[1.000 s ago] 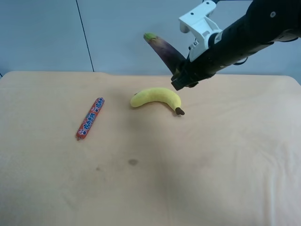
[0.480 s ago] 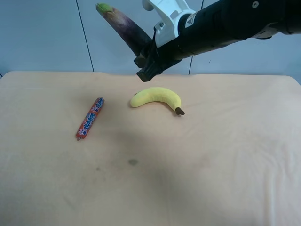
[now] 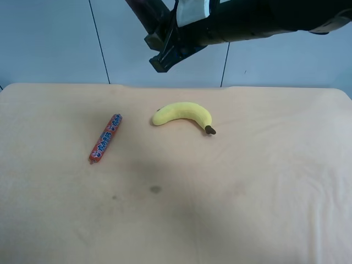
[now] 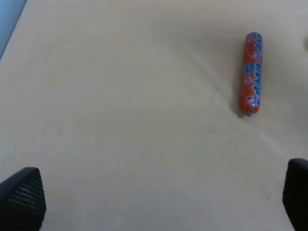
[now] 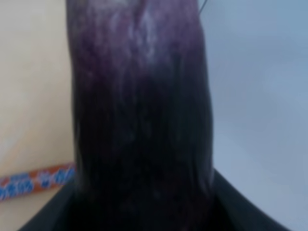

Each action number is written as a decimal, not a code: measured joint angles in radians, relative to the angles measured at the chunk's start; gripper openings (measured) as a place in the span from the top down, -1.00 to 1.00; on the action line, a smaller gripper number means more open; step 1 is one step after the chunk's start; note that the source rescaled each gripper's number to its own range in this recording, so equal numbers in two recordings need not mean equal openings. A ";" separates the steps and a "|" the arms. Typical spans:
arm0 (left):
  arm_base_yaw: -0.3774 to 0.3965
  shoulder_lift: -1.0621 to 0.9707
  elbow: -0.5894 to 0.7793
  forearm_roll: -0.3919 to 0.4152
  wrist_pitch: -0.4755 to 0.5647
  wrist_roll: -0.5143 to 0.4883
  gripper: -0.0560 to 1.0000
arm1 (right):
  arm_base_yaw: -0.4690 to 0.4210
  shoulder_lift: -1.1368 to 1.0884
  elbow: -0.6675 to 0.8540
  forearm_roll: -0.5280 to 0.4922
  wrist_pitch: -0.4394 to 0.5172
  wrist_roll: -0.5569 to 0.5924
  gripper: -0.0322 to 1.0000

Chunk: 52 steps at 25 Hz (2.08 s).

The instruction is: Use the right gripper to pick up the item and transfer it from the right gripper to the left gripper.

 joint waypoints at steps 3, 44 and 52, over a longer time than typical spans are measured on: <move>0.000 0.000 0.000 0.000 0.000 0.000 -1.00 | 0.000 -0.020 -0.001 -0.014 -0.015 0.000 0.94; 0.000 0.000 0.000 0.000 0.000 0.000 -1.00 | 0.000 -0.018 -0.001 -0.076 -0.068 0.019 0.94; 0.000 0.000 0.000 -0.013 -0.002 0.000 -1.00 | 0.000 -0.018 -0.001 -0.076 -0.068 0.019 0.94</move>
